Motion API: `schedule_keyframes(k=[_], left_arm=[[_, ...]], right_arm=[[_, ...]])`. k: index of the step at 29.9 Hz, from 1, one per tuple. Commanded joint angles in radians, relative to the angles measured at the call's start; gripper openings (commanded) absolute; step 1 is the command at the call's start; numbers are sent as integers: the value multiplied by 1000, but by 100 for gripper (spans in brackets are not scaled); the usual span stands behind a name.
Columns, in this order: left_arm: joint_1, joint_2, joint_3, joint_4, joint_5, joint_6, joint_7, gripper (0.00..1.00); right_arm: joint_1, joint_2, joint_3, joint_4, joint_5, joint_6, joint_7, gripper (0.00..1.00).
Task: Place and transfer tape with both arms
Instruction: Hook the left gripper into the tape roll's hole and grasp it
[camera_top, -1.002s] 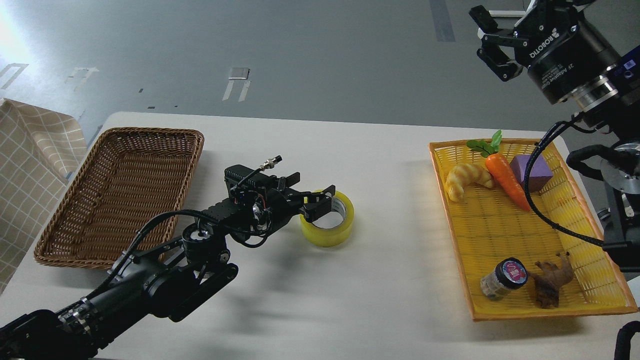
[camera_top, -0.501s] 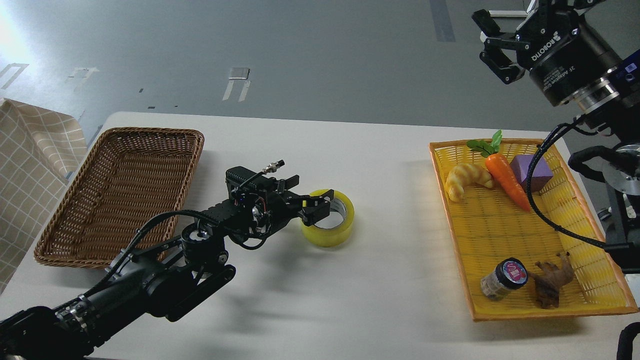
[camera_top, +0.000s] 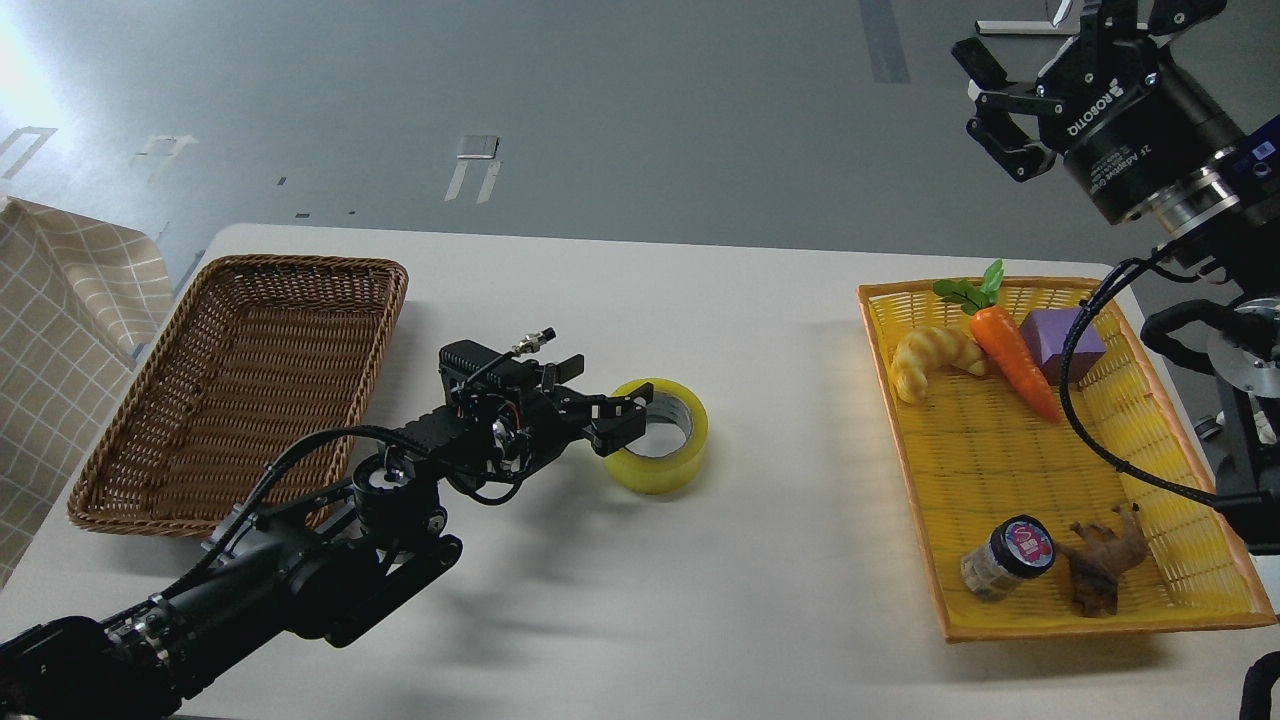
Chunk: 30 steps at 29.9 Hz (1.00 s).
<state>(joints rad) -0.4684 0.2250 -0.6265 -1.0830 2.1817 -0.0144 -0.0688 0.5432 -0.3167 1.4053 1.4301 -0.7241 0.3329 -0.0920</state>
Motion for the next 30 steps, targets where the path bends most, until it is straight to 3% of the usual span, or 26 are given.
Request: schedule_keyframes(k=[1,25,27,30], left_arm=[[-3,-9,13,0,0,2,1,98],[-15,-18,68,32,0,2,1,97],[-15,-19,70,32,0,2,3,94],[-16,-19,70,34,0,2,6,81]], right_arm=[[0,-2,-2,-4,0,0,0,100],[-22,-10,0,-2,-1,0,0,100],[-22,-10,0,-2,-1,0,0,100],[-22,-10,0,-4,-1,0,0,100]])
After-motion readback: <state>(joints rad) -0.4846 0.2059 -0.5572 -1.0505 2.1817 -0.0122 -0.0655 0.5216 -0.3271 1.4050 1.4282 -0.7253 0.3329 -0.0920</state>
